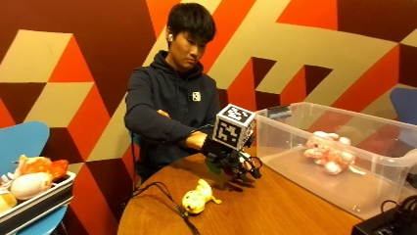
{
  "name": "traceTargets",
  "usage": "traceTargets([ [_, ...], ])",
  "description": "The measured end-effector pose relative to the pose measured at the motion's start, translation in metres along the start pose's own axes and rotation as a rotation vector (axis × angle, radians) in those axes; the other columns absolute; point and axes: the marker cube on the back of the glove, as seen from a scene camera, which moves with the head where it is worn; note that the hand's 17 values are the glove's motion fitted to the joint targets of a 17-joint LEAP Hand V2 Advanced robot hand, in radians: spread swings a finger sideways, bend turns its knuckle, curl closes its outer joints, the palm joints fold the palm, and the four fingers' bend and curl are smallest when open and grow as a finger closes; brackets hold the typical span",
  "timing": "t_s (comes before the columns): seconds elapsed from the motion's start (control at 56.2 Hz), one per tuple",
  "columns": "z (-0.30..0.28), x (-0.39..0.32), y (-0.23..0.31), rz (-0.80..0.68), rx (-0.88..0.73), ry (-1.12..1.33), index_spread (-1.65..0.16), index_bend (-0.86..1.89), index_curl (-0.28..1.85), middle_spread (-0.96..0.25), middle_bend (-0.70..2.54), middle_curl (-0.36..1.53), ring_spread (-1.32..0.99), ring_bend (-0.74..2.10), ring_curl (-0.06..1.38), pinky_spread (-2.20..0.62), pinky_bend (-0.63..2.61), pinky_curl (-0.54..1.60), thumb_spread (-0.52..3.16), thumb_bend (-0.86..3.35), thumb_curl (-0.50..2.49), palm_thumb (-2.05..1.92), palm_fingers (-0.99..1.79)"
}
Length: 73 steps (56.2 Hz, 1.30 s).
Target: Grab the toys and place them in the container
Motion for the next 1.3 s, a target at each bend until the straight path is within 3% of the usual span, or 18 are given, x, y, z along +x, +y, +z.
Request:
traceTargets([
  [0.142,-0.041,-0.003,0.007,0.008,0.076,-0.054,-0.09,0.91,0.68,-0.12,0.53,0.45,-0.11,0.17,0.14,0.01,0.5,0.28,1.26,0.17,0.55,0.67,0.33],
  [0.391,-0.171,-0.029,0.021,-0.013,0.29,-0.019,-0.08,0.98,0.76,-0.26,0.63,0.52,-0.22,0.19,0.15,-0.02,0.49,0.29,1.09,0.13,0.66,0.71,0.31],
  [0.569,-0.225,-0.092,0.014,-0.1,0.409,0.004,-0.07,0.99,0.8,-0.31,0.64,0.56,-0.27,0.22,0.17,-0.04,0.5,0.31,1.02,0.11,0.72,0.73,0.3],
  [0.676,-0.234,-0.133,-0.007,-0.123,0.434,-0.052,-0.08,0.96,0.81,-0.33,0.65,0.57,-0.29,0.26,0.19,-0.05,0.51,0.31,1.0,0.09,0.75,0.73,0.31],
  [0.872,-0.196,-0.182,-0.052,-0.128,0.281,0.061,-0.1,0.86,0.82,-0.34,0.65,0.61,-0.32,0.33,0.23,-0.07,0.55,0.34,0.99,0.04,0.76,0.7,0.27],
  [1.103,-0.173,-0.18,-0.065,-0.204,0.134,0.134,-0.14,0.63,0.74,-0.18,0.34,0.53,-0.2,0.33,0.26,-0.04,0.72,0.39,1.21,-0.06,0.63,0.51,-0.05],
  [1.299,-0.195,-0.148,-0.039,-0.173,0.18,-0.02,-0.17,0.34,0.62,-0.08,0.2,0.47,-0.13,0.31,0.26,-0.01,0.73,0.38,1.2,-0.04,0.5,0.27,-0.07],
])
